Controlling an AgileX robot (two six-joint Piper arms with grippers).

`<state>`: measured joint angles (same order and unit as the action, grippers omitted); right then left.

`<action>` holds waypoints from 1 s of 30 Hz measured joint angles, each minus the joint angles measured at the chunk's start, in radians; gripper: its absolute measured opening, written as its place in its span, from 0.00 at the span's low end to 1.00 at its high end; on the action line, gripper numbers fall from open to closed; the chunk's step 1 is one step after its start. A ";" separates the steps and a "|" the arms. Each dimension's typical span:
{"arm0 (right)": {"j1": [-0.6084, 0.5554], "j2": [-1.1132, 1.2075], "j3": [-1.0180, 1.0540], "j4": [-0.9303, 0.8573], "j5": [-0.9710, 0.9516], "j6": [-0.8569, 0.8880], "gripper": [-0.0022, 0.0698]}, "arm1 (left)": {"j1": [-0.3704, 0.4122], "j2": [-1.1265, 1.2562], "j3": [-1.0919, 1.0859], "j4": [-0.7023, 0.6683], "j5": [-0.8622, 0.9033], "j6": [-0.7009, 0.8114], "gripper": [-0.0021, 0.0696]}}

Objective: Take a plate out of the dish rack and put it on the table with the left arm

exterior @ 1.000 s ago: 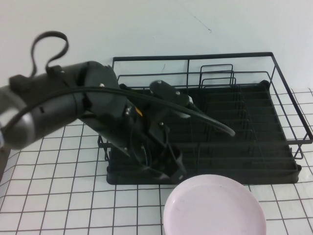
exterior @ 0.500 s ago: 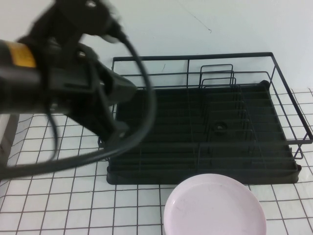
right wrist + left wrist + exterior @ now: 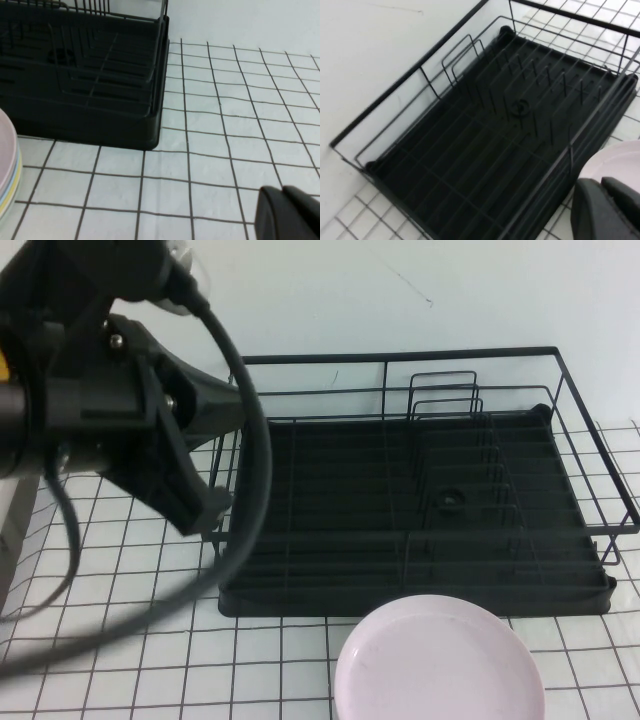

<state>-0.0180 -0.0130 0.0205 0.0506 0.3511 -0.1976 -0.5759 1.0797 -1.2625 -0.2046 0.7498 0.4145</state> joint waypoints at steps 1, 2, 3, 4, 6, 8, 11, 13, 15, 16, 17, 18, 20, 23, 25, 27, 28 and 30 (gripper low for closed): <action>0.000 0.000 0.000 0.000 0.000 0.000 0.02 | 0.007 -0.022 0.011 0.000 -0.008 0.013 0.03; 0.000 0.000 0.000 0.000 0.000 0.000 0.02 | 0.018 -0.047 0.028 -0.002 -0.021 0.028 0.03; 0.000 0.000 0.000 0.000 0.000 0.000 0.02 | 0.031 -0.078 0.048 -0.005 -0.034 0.044 0.03; 0.000 0.000 0.000 0.000 0.000 0.000 0.02 | 0.051 -0.109 0.074 -0.005 -0.059 0.056 0.03; 0.000 0.000 0.000 0.000 0.000 0.000 0.02 | 0.103 -0.193 0.148 -0.007 -0.140 0.067 0.03; 0.000 0.000 0.000 0.000 0.000 0.000 0.02 | 0.154 -0.280 0.245 -0.036 -0.234 0.070 0.03; 0.000 0.000 0.000 0.000 0.000 0.000 0.02 | 0.228 -0.445 0.432 -0.108 -0.396 0.071 0.03; 0.000 0.000 0.000 0.000 0.000 0.000 0.02 | 0.263 -0.545 0.578 -0.155 -0.492 0.071 0.03; 0.000 0.000 0.000 0.000 0.000 0.000 0.02 | 0.298 -0.654 0.725 -0.207 -0.540 0.071 0.03; 0.000 0.000 0.000 0.000 0.000 0.000 0.02 | 0.317 -0.700 0.781 -0.236 -0.552 0.071 0.03; 0.000 0.000 0.000 0.000 0.000 0.000 0.02 | 0.338 -0.754 0.848 -0.263 -0.567 0.071 0.03; 0.000 0.000 0.000 0.000 0.000 0.000 0.02 | 0.361 -0.804 0.912 -0.292 -0.579 0.071 0.03; 0.000 0.000 0.000 0.000 0.000 0.000 0.02 | 0.408 -0.883 1.021 -0.342 -0.586 0.071 0.03; 0.000 0.000 0.000 0.000 0.000 0.000 0.02 | 0.472 -0.978 1.165 -0.389 -0.593 0.071 0.03; 0.000 0.000 0.000 0.000 0.000 0.000 0.02 | 0.500 -1.019 1.249 -0.419 -0.593 0.071 0.03; 0.000 0.000 0.000 0.000 0.000 0.000 0.02 | 0.512 -1.056 1.282 -0.433 -0.582 0.073 0.03; 0.000 0.000 0.000 0.000 0.000 0.000 0.02 | 0.514 -1.072 1.285 -0.419 -0.555 0.086 0.03; 0.000 0.000 0.000 0.000 0.000 0.000 0.02 | 0.518 -1.086 1.285 -0.403 -0.509 0.109 0.03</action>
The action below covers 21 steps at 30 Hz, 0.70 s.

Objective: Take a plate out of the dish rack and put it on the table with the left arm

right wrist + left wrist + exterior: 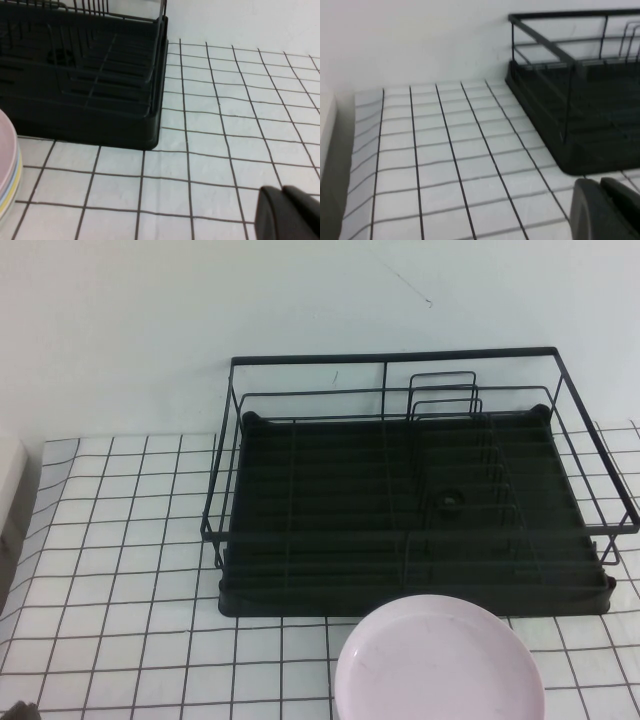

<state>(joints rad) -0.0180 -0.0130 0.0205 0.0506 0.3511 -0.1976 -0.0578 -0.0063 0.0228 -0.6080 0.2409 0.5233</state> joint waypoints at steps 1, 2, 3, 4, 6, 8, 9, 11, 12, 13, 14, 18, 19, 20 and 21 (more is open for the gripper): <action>0.000 0.000 0.000 0.000 0.000 0.000 0.02 | 0.000 -0.002 0.000 0.008 0.014 0.007 0.03; 0.000 0.000 0.000 0.000 0.000 0.000 0.02 | 0.000 -0.002 0.000 0.012 0.029 0.014 0.03; 0.000 0.000 0.000 0.000 0.000 0.000 0.02 | 0.002 -0.004 0.000 0.016 0.038 0.016 0.03; 0.000 0.000 0.000 0.000 0.000 0.000 0.02 | 0.004 -0.002 0.000 0.018 0.045 0.018 0.03; 0.000 0.000 0.000 0.000 0.000 0.000 0.02 | 0.004 -0.002 0.000 0.023 0.059 0.020 0.03; 0.000 0.000 0.000 0.000 0.000 0.000 0.02 | 0.004 -0.004 0.000 0.025 0.062 0.020 0.03; 0.000 0.000 0.000 0.000 0.000 0.000 0.02 | 0.004 -0.004 0.000 0.025 0.064 0.020 0.03; 0.000 0.000 0.000 0.000 0.000 0.000 0.02 | 0.004 -0.004 0.000 0.034 0.071 0.007 0.03; 0.000 0.000 0.000 0.000 0.000 0.000 0.02 | 0.004 -0.004 0.000 0.044 0.073 -0.009 0.03; 0.000 0.000 0.000 0.000 0.000 0.000 0.02 | 0.004 -0.004 0.000 0.054 0.073 -0.022 0.03; 0.000 0.000 0.000 0.000 0.000 0.000 0.02 | 0.004 -0.004 0.000 0.071 0.073 -0.041 0.03; 0.000 0.000 0.000 0.000 0.000 0.000 0.02 | 0.004 -0.006 0.000 0.225 0.073 -0.217 0.03; 0.000 0.000 0.000 0.000 0.000 0.000 0.02 | 0.004 -0.006 -0.002 0.278 0.070 -0.282 0.03; 0.000 0.000 0.000 0.000 0.000 0.000 0.02 | 0.004 -0.006 -0.002 0.350 0.071 -0.372 0.03; 0.000 0.000 0.000 0.000 0.000 0.000 0.02 | 0.004 -0.006 -0.002 0.423 0.069 -0.462 0.03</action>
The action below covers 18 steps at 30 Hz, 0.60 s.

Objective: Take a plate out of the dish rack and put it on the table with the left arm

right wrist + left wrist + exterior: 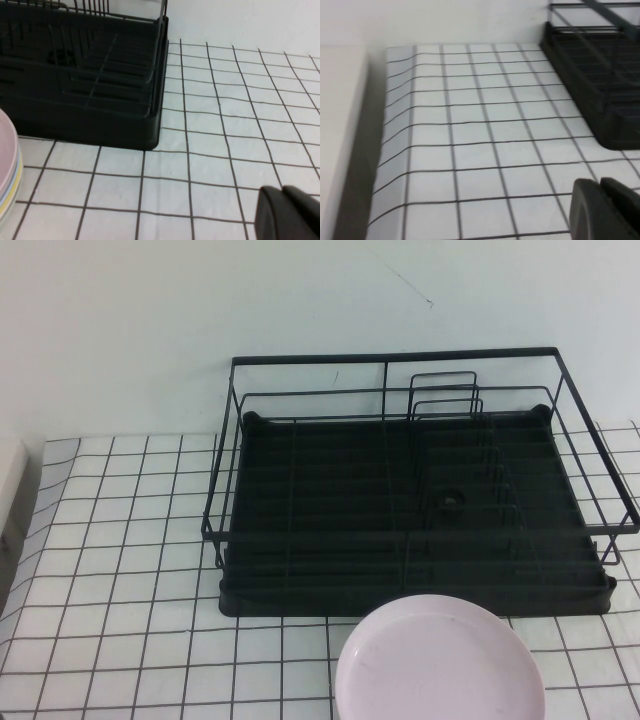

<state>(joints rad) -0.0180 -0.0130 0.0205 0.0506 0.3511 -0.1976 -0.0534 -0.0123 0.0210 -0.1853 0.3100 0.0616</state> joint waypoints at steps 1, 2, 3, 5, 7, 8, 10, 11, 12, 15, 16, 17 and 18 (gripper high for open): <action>0.000 0.000 0.000 0.000 0.000 0.000 0.02 | 0.000 0.000 0.000 0.066 -0.001 -0.080 0.03; 0.000 0.000 0.000 0.000 0.000 0.000 0.02 | 0.000 0.000 0.000 0.120 -0.002 -0.141 0.03; 0.000 0.000 0.000 0.000 0.000 0.000 0.02 | 0.000 0.000 0.000 0.154 -0.002 -0.180 0.03; 0.000 0.000 0.000 0.000 0.000 0.000 0.02 | 0.000 0.000 0.000 0.185 -0.002 -0.211 0.03; 0.000 0.000 0.000 0.000 0.000 0.000 0.02 | 0.000 0.000 0.000 0.201 -0.002 -0.226 0.03; 0.000 0.000 0.000 0.000 0.000 0.000 0.02 | 0.000 0.000 0.000 0.204 -0.002 -0.227 0.03; 0.000 0.000 0.000 0.000 0.000 0.000 0.02 | 0.000 0.000 0.000 0.205 -0.002 -0.227 0.03; 0.000 0.000 0.000 0.000 0.000 0.000 0.02 | 0.000 0.000 0.000 0.205 -0.002 -0.227 0.03; 0.000 0.000 0.000 0.000 0.000 0.000 0.02 | 0.000 0.000 0.000 0.205 -0.002 -0.227 0.03; 0.000 0.000 0.000 0.000 0.000 0.000 0.02 | 0.004 0.000 0.000 0.195 -0.002 -0.227 0.03; 0.000 0.000 0.000 0.000 0.000 0.000 0.02 | 0.006 0.000 0.000 0.193 -0.002 -0.227 0.03; 0.000 0.000 0.000 0.000 0.000 0.000 0.02 | 0.006 0.000 0.000 0.185 0.000 -0.227 0.03; 0.000 0.000 0.000 0.000 0.000 0.000 0.02 | 0.008 0.000 0.000 0.185 0.000 -0.227 0.03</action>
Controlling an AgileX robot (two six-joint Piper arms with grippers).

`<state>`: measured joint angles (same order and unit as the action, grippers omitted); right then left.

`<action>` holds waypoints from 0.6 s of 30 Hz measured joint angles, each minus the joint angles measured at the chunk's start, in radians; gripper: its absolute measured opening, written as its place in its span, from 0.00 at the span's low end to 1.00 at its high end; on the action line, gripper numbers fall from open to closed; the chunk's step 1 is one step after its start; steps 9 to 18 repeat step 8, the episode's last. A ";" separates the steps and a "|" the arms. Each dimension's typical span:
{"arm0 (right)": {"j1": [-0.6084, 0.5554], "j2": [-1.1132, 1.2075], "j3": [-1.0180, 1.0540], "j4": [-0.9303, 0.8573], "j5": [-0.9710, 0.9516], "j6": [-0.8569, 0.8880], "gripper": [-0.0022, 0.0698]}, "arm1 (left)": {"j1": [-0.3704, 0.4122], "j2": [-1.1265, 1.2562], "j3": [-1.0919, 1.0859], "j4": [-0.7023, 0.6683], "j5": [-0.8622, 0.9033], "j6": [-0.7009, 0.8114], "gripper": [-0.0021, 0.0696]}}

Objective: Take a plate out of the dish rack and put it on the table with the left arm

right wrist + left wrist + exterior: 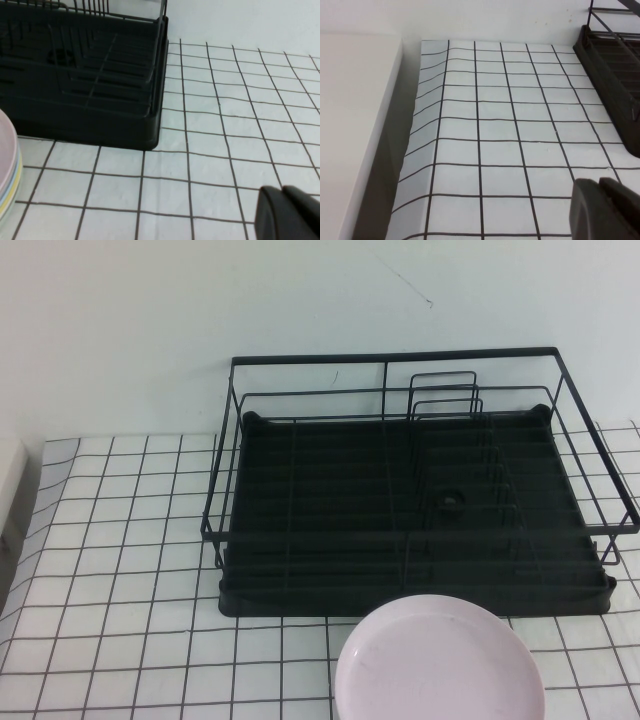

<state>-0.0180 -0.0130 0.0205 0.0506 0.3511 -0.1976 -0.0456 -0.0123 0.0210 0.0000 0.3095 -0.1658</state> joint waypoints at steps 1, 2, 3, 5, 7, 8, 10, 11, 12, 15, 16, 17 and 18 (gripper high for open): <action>0.000 0.000 0.000 0.000 0.000 0.000 0.02 | 0.000 0.000 0.000 0.000 0.000 0.002 0.03; 0.000 0.000 0.000 0.000 0.000 0.000 0.02 | 0.002 0.000 0.000 0.000 0.000 0.004 0.03; 0.000 0.000 0.000 0.000 0.000 0.000 0.02 | 0.002 0.000 0.000 0.000 0.002 0.008 0.03; 0.000 0.000 0.000 0.000 0.000 0.000 0.02 | 0.002 0.000 0.000 0.000 0.002 0.016 0.03; 0.000 0.000 0.000 0.000 0.000 0.000 0.02 | 0.002 0.000 0.000 -0.005 0.002 0.018 0.03; 0.000 0.000 0.000 0.000 0.000 0.000 0.02 | 0.002 0.000 0.000 -0.007 0.002 0.018 0.03; 0.000 0.000 0.000 0.000 0.000 0.000 0.02 | 0.002 0.000 0.000 -0.007 0.002 0.018 0.03; 0.000 0.000 0.000 0.000 0.000 0.000 0.02 | 0.002 0.000 0.000 -0.007 0.002 0.018 0.03; 0.000 0.000 0.000 0.000 0.000 0.000 0.02 | 0.002 0.000 0.000 -0.007 0.002 0.018 0.03; 0.000 0.000 0.000 0.000 0.000 0.000 0.02 | 0.002 0.000 0.000 -0.007 0.002 0.018 0.03; 0.000 0.000 0.000 0.000 0.000 0.000 0.02 | 0.002 0.000 0.000 -0.007 0.002 0.018 0.03; 0.000 0.000 0.000 0.000 0.000 0.000 0.02 | 0.002 0.000 0.000 -0.007 0.002 0.018 0.03; 0.000 0.000 0.000 0.000 0.000 0.000 0.02 | 0.002 0.000 0.000 -0.007 0.002 0.018 0.03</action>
